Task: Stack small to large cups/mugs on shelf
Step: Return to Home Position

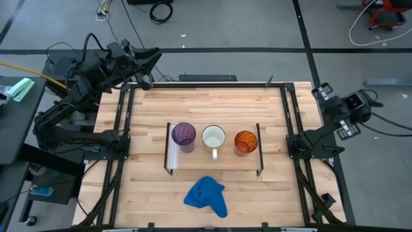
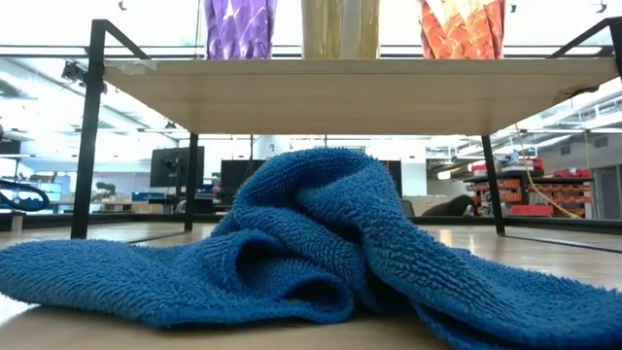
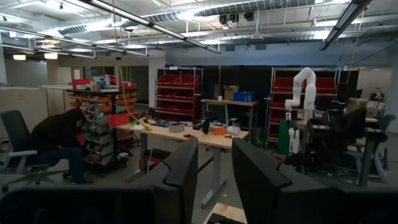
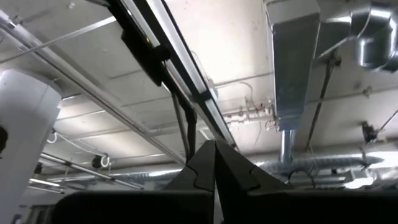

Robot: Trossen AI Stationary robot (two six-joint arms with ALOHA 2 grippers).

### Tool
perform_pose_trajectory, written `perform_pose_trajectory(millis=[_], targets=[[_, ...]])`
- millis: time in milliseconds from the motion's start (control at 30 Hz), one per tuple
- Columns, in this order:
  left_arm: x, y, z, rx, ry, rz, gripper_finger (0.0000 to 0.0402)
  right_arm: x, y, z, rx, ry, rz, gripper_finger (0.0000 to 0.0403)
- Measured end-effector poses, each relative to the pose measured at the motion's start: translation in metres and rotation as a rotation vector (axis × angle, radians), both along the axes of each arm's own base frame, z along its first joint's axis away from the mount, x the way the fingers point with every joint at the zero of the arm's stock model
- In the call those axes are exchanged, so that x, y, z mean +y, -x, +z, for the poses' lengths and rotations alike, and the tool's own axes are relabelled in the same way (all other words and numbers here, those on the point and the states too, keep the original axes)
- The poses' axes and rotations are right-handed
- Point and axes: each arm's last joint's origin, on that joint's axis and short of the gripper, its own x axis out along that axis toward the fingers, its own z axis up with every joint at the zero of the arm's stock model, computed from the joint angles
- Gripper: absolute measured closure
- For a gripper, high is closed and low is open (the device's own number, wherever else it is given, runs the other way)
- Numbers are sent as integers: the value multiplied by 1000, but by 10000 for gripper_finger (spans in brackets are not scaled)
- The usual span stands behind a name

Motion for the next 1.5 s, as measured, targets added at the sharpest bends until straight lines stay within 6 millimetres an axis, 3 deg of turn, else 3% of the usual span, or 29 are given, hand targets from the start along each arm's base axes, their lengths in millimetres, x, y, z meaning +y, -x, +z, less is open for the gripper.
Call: perform_pose_trajectory(millis=[200,433,667,933,1367,1500], targets=[[1,-5,-2,14,7,-8,294,2,-5,-13,72,-48,83,387],[1,-7,-5,39,-6,-6,294,-5,6,-34,101,-102,37,388],[0,-8,-33,86,16,-11,294,-8,13,-49,102,-110,46,389],[-9,25,-49,52,16,71,294,-8,9,-54,185,-167,40,389],[-39,89,-101,-53,59,241,294,-11,16,-45,126,-134,-12,389],[-46,105,-113,-59,88,306,294,-10,13,-48,191,-151,31,389]])
